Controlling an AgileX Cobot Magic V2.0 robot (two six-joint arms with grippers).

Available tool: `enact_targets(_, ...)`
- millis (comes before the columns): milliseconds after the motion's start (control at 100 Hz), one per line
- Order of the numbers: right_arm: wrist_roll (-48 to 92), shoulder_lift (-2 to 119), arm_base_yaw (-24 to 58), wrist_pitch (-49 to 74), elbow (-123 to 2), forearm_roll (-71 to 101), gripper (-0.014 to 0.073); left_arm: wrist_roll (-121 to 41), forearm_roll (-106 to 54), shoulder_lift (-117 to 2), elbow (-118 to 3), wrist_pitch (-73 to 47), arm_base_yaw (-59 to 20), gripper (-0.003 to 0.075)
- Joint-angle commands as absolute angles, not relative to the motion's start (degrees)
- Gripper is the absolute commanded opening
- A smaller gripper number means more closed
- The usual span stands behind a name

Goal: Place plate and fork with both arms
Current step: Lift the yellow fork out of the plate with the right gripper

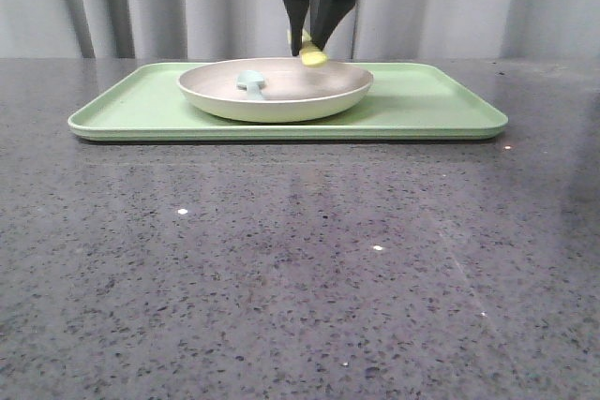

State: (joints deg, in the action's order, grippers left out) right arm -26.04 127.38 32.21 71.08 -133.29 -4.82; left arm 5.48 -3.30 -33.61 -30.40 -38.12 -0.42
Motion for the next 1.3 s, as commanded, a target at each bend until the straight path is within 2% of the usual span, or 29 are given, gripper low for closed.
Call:
enact_targets(0, -24.90, 123.50, 32.31, 71.49, -136.63, -6.74, -0.0006, 5.92, -3.47, -33.59, -31.98, -34.26, -0.28, 0.0462)
enact_targets(450, -20.87, 121.23, 31.57, 73.92, -137.12, -7.28, -0.0006, 5.92, -3.47, -33.59, -31.98, -34.26, -0.28, 0.0462)
enact_targets(1030, -18.01, 119.04, 25.95, 76.89, -136.85, -7.28, -0.0006, 5.92, -3.47, -33.59, -31.98, -34.26, -0.28, 0.0462)
enact_targets(1290, -17.61, 116.89, 23.51, 74.97, -130.91, -7.35, -0.0006, 5.92, -3.47, -33.59, -31.98, -34.26, -0.28, 0.0462)
